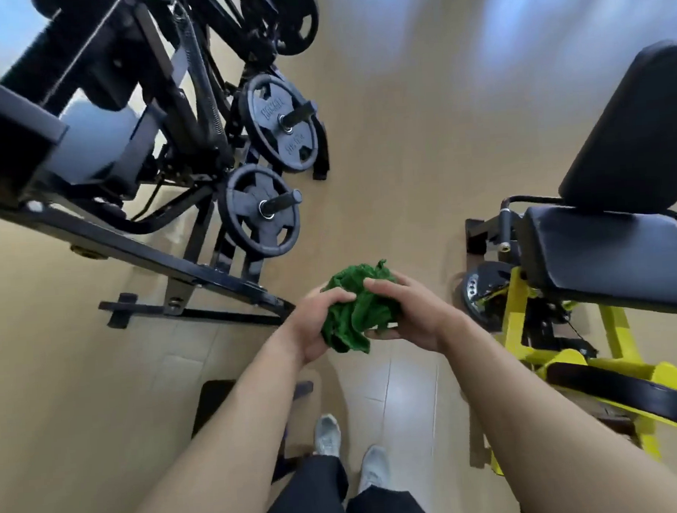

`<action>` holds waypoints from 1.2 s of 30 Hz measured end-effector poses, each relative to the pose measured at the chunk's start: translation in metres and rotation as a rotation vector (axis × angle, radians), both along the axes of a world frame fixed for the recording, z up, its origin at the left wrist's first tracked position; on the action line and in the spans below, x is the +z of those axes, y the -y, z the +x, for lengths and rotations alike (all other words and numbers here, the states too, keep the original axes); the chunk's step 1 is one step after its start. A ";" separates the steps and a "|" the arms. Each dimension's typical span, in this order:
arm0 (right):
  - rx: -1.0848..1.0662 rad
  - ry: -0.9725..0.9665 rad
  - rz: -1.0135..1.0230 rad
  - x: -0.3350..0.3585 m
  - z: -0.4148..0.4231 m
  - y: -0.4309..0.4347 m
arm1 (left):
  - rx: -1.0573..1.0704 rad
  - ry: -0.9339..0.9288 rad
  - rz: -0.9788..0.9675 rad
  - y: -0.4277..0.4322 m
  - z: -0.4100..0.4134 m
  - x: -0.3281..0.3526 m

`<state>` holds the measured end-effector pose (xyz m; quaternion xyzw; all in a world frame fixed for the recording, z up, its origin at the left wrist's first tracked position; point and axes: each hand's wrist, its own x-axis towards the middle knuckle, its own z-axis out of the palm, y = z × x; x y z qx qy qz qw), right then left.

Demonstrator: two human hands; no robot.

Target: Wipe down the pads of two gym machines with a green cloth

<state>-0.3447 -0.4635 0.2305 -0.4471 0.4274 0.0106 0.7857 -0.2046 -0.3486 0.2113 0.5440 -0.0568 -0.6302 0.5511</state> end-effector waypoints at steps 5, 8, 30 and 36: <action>0.151 -0.128 -0.119 -0.018 0.030 -0.073 | 0.099 0.123 0.238 -0.086 0.011 -0.019; 0.262 -0.198 -0.159 -0.034 0.051 -0.113 | 0.120 0.155 0.354 -0.138 0.020 -0.033; 0.389 -0.641 -0.378 -0.287 0.151 -0.310 | -0.003 0.557 0.821 -0.354 0.124 -0.255; 0.419 -0.629 -0.596 -0.220 0.135 -0.297 | -0.241 0.717 0.726 -0.347 0.127 -0.192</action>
